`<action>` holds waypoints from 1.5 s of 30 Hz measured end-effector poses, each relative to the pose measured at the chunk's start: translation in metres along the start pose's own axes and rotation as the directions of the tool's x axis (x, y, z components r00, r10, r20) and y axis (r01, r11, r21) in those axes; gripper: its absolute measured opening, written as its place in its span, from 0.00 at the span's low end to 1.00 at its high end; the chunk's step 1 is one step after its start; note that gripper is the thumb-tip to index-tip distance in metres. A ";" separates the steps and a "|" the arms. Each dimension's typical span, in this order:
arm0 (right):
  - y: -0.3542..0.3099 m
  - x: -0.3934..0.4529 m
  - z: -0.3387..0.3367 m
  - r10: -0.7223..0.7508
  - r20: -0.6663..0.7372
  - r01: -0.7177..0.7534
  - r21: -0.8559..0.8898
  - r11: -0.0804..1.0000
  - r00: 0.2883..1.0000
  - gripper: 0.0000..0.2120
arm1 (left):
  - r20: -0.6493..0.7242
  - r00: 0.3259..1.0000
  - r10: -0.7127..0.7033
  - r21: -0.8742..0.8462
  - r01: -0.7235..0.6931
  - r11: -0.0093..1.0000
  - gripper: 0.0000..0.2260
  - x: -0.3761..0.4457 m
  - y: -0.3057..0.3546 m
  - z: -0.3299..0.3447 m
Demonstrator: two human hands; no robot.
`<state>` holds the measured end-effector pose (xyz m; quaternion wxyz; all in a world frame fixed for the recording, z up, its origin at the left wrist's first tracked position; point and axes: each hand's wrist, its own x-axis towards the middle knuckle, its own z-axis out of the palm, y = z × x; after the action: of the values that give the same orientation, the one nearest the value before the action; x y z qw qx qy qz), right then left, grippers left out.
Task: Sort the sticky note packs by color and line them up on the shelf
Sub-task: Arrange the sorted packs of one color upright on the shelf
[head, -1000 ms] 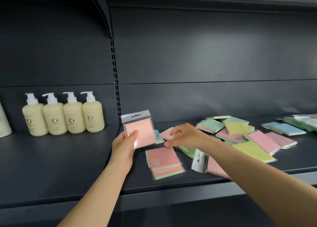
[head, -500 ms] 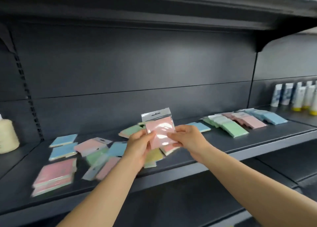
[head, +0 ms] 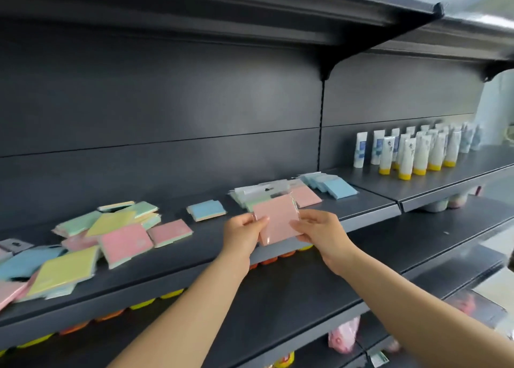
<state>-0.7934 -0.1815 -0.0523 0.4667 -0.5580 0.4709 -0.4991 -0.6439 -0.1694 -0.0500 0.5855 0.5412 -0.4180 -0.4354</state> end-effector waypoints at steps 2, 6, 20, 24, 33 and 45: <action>0.005 0.008 -0.017 -0.012 -0.028 0.012 -0.017 1.000 1.000 0.06 | 0.007 1.000 -0.005 0.034 0.005 0.999 0.06 0.009 -0.002 0.020; 0.014 0.032 -0.045 -0.018 -0.085 0.014 -0.052 0.999 0.996 0.05 | 0.024 1.000 -0.012 0.048 0.011 0.999 0.11 0.035 -0.009 0.056; 0.054 0.171 -0.100 0.009 -0.138 -0.024 -0.103 0.994 0.990 0.05 | -0.146 0.982 0.119 0.199 -0.088 0.976 0.10 0.151 -0.045 0.144; 0.065 0.194 -0.102 -0.008 -0.083 -0.004 -0.137 0.991 0.997 0.07 | -0.214 0.964 0.158 0.264 -0.099 0.959 0.12 0.163 -0.051 0.152; 0.074 0.223 -0.113 -0.009 0.048 0.021 -0.246 0.969 0.999 0.09 | -0.233 0.940 0.250 0.480 -0.112 0.870 0.13 0.167 -0.055 0.162; 0.080 0.232 -0.116 -0.065 0.113 0.102 -0.364 0.926 0.991 0.10 | -0.307 0.927 0.218 0.637 0.030 0.770 0.09 0.162 -0.054 0.174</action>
<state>-0.9003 -0.4273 -0.0961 0.3544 -0.6793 0.5084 -0.3929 -0.7703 -0.3744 -0.0900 0.4579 0.7547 -0.4509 -0.1317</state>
